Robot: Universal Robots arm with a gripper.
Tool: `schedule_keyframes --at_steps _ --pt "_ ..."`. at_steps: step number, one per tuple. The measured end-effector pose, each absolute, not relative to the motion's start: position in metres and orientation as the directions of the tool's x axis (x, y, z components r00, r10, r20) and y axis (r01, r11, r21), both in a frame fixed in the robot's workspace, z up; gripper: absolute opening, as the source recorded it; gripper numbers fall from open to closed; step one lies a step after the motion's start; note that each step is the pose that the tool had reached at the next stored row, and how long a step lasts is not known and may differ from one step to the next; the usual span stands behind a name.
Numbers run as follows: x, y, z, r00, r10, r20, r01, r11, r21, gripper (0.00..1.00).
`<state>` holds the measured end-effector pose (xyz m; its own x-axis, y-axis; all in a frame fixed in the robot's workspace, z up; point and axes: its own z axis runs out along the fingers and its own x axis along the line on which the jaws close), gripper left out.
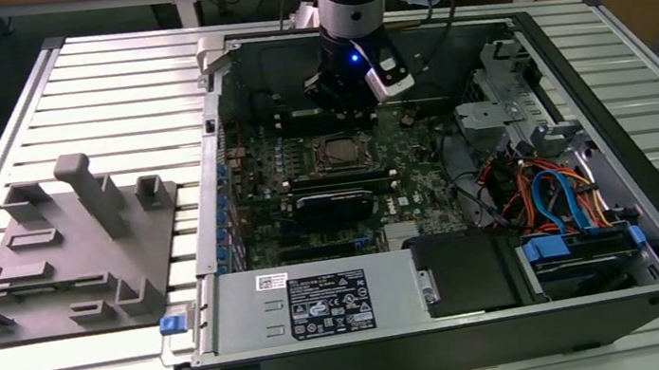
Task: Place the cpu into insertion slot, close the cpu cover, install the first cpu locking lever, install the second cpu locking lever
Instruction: 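Install the first cpu locking lever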
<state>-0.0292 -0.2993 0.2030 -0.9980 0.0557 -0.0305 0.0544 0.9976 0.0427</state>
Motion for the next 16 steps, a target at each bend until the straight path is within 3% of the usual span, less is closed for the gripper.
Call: schedule_keyframes --at_steps 16 --pt "-0.0293 -0.2993 0.1973 -0.998 0.055 -0.031 0.055 0.998 0.024 0.1"
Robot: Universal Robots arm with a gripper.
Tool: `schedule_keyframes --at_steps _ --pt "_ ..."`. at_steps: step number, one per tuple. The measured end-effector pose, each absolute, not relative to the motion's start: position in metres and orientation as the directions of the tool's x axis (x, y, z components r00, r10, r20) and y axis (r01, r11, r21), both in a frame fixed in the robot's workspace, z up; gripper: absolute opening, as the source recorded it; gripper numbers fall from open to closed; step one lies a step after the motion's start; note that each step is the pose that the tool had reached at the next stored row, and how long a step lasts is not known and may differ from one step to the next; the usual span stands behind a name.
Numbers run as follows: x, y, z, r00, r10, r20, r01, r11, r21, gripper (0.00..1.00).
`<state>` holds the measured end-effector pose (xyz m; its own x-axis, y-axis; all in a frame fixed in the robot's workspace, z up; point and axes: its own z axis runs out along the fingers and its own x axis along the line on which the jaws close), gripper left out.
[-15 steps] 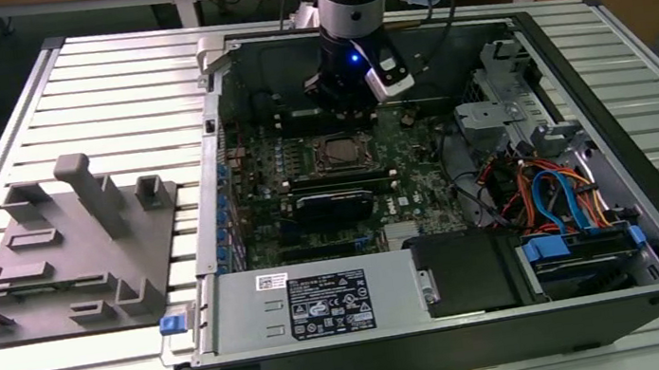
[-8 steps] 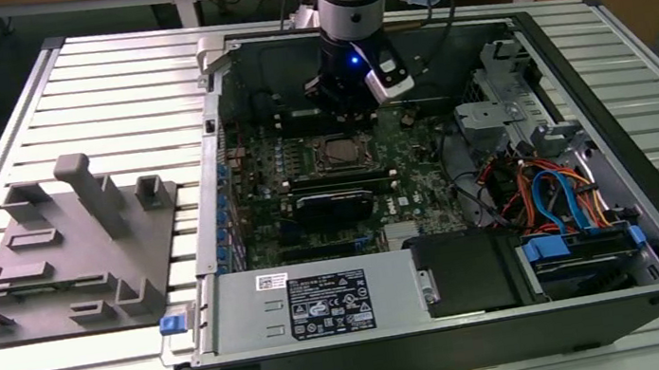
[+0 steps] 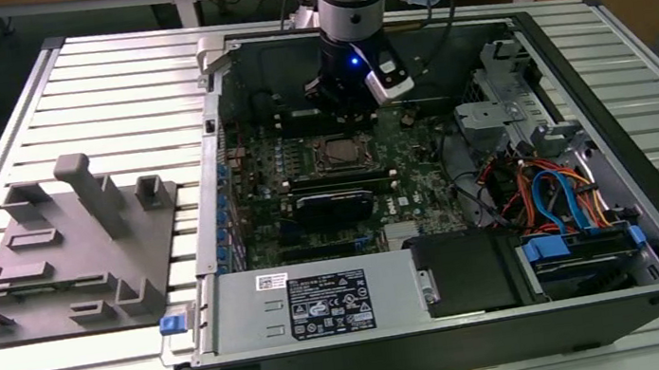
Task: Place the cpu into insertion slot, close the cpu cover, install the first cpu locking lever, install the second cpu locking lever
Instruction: 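Install the first cpu locking lever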
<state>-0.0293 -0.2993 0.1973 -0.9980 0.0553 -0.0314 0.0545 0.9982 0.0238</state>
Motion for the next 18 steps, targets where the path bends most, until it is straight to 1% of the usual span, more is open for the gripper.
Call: schedule_keyframes --at_steps 18 --pt "-0.0293 -0.2993 0.2002 -0.998 0.055 -0.032 0.054 0.998 0.024 0.1"
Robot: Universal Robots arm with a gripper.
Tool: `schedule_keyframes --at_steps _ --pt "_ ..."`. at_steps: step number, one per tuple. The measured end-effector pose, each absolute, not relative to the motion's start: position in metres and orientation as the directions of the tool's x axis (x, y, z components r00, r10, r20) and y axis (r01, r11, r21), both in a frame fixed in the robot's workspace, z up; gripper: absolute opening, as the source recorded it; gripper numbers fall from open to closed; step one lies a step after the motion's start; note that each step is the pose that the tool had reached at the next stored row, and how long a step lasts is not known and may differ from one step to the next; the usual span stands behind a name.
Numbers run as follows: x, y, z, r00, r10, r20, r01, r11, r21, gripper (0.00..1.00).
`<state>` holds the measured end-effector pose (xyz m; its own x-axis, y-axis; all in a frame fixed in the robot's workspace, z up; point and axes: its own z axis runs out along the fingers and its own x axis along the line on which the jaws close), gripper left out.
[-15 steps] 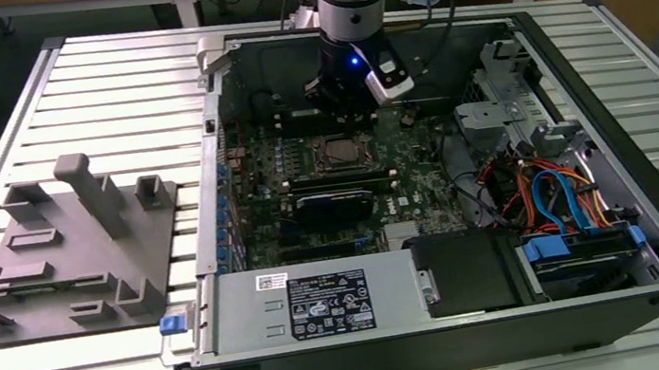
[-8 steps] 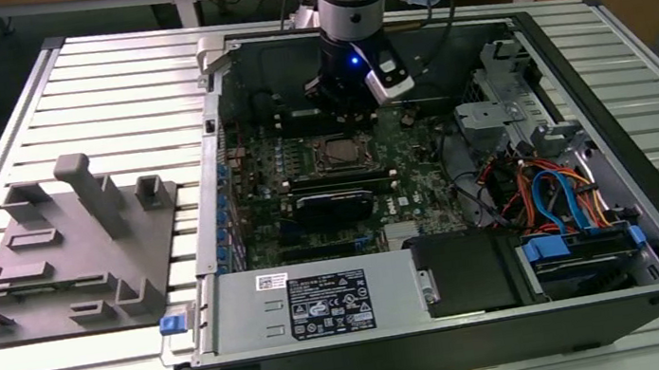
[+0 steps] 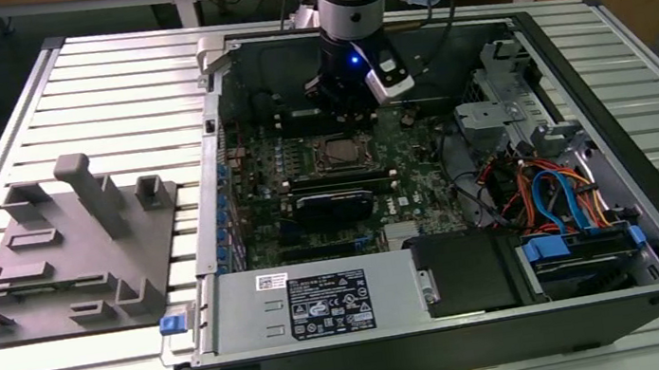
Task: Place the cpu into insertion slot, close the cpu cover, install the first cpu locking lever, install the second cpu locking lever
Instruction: 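Install the first cpu locking lever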
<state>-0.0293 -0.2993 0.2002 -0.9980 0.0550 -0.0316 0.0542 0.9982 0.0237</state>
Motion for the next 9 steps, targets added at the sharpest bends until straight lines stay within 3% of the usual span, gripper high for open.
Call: schedule_keyframes --at_steps 9 --pt "-0.0293 -0.2993 0.1957 -0.998 0.054 -0.032 0.054 0.999 0.005 0.1"
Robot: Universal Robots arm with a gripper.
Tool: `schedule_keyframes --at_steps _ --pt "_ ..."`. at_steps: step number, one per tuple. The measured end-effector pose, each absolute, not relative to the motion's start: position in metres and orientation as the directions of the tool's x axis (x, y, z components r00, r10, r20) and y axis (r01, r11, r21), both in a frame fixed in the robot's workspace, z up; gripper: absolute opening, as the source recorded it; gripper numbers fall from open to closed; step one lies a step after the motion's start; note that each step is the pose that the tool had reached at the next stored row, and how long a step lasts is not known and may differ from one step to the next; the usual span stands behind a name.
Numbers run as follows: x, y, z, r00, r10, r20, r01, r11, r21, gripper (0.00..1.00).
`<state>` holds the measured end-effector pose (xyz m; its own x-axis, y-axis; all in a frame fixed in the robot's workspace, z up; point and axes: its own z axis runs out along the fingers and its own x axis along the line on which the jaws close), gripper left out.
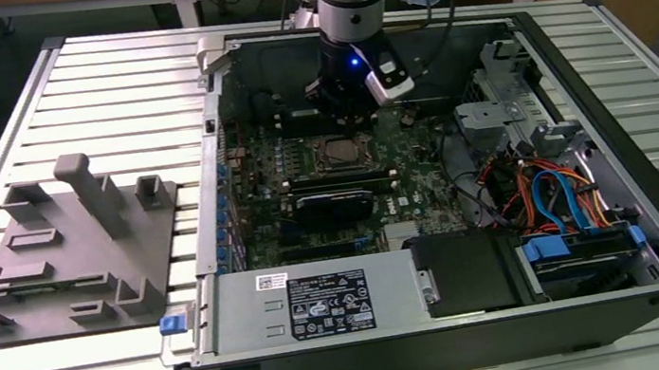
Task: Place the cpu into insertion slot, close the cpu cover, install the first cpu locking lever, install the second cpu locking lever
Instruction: 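Install the first cpu locking lever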
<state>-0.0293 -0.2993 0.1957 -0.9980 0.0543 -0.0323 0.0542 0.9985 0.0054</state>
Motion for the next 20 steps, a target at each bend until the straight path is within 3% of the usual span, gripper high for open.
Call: schedule_keyframes --at_steps 10,20 --pt "-0.0294 -0.2995 0.1947 -0.998 0.055 -0.03 0.054 0.998 0.041 0.1" --pt "-0.0292 -0.2996 0.2028 -0.998 0.055 -0.031 0.054 0.998 0.039 0.1"
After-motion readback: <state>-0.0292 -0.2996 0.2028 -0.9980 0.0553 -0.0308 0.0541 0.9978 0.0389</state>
